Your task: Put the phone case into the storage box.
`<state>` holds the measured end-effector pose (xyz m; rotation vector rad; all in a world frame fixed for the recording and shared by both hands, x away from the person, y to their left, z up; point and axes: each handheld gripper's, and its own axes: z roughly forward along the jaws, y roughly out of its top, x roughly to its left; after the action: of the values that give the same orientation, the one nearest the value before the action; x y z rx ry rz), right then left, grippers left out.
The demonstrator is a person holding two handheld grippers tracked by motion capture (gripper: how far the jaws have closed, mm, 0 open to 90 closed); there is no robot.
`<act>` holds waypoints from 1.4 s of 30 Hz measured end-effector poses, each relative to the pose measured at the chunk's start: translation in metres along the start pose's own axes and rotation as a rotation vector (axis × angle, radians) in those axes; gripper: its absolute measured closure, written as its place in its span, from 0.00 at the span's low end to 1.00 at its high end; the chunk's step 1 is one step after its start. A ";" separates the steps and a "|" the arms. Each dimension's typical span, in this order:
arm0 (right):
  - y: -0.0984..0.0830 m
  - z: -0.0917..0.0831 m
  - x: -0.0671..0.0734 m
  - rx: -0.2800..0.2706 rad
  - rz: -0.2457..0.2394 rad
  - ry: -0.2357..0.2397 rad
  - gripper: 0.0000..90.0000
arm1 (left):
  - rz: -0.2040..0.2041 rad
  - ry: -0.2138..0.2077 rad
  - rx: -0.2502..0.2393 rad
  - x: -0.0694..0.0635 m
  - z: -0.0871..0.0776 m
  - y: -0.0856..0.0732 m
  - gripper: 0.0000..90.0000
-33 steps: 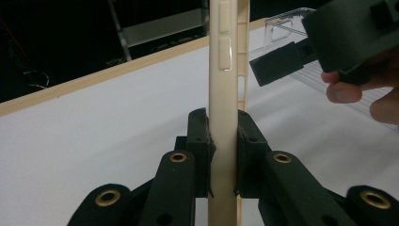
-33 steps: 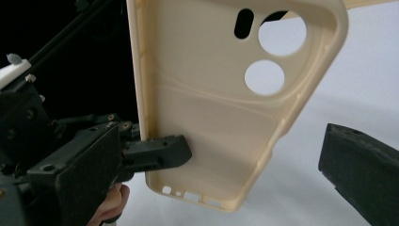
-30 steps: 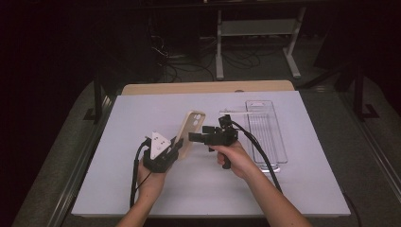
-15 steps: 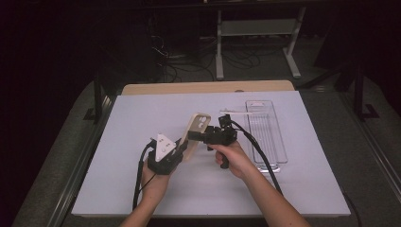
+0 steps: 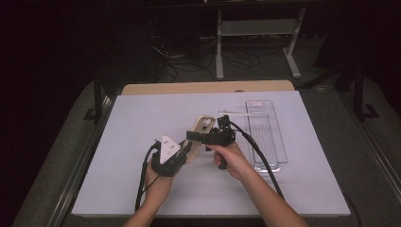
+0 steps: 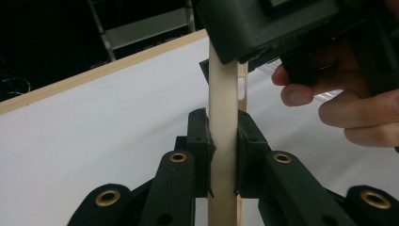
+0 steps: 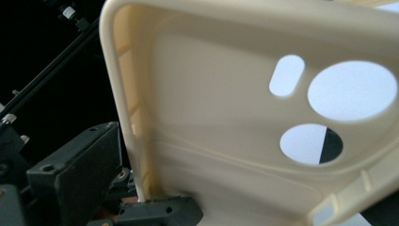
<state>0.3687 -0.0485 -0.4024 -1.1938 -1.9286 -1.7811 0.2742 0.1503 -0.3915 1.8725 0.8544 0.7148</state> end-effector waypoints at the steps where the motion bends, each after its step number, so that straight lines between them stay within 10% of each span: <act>1: 0.000 0.000 0.000 -0.002 0.004 0.000 0.00 | -0.007 -0.001 0.002 -0.001 0.000 0.000 0.88; 31: -0.002 -0.002 -0.003 -0.025 0.016 -0.014 0.11 | -0.003 -0.009 0.003 -0.004 0.002 -0.001 0.86; 42: -0.002 -0.005 -0.005 -0.046 0.012 -0.042 0.12 | -0.027 -0.087 0.029 0.008 -0.001 0.003 0.65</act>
<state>0.3690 -0.0549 -0.4056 -1.2652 -1.9086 -1.8175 0.2791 0.1565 -0.3873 1.8996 0.8372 0.6033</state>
